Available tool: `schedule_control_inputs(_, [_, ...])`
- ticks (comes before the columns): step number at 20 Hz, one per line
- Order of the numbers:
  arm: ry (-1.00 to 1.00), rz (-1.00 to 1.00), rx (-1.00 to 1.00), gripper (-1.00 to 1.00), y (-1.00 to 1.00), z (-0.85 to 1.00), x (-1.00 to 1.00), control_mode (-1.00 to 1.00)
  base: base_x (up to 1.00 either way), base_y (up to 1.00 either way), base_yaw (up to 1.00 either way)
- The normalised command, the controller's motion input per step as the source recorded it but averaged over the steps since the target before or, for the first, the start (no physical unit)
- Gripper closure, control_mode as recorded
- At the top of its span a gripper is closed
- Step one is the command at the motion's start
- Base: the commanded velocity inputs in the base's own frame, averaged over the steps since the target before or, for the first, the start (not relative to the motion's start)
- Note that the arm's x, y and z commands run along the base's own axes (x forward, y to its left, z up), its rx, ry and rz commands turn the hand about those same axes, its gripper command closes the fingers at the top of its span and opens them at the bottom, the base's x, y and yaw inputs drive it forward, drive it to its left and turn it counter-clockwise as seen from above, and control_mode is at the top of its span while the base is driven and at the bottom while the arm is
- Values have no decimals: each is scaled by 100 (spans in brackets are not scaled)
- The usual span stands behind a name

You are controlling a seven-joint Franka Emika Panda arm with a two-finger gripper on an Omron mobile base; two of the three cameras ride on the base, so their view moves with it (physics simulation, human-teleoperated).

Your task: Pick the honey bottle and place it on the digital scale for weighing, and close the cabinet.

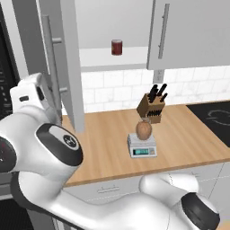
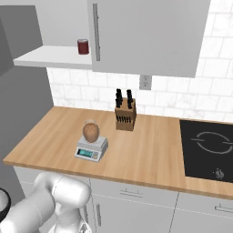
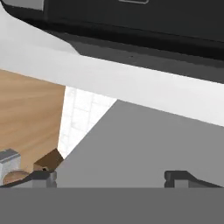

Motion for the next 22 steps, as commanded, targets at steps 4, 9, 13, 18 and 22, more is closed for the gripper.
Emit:
schedule_control_inputs(4, [0, -1, -1, -100, -90, 8, 32, -100, 0, 0, 0])
schedule_control_inputs(9, [0, -3, -1, -100, -80, 0, 100, -100, 0, 0, 0])
schedule_control_inputs(13, [0, -4, 0, -100, -64, 0, 100, -100, 0, 0, 0])
schedule_control_inputs(18, [-3, -3, -1, -100, -43, 0, 100, -100, 0, 0, 0])
schedule_control_inputs(22, [-6, -3, -1, -100, -32, 1, 95, -100, 0, 0, 0])
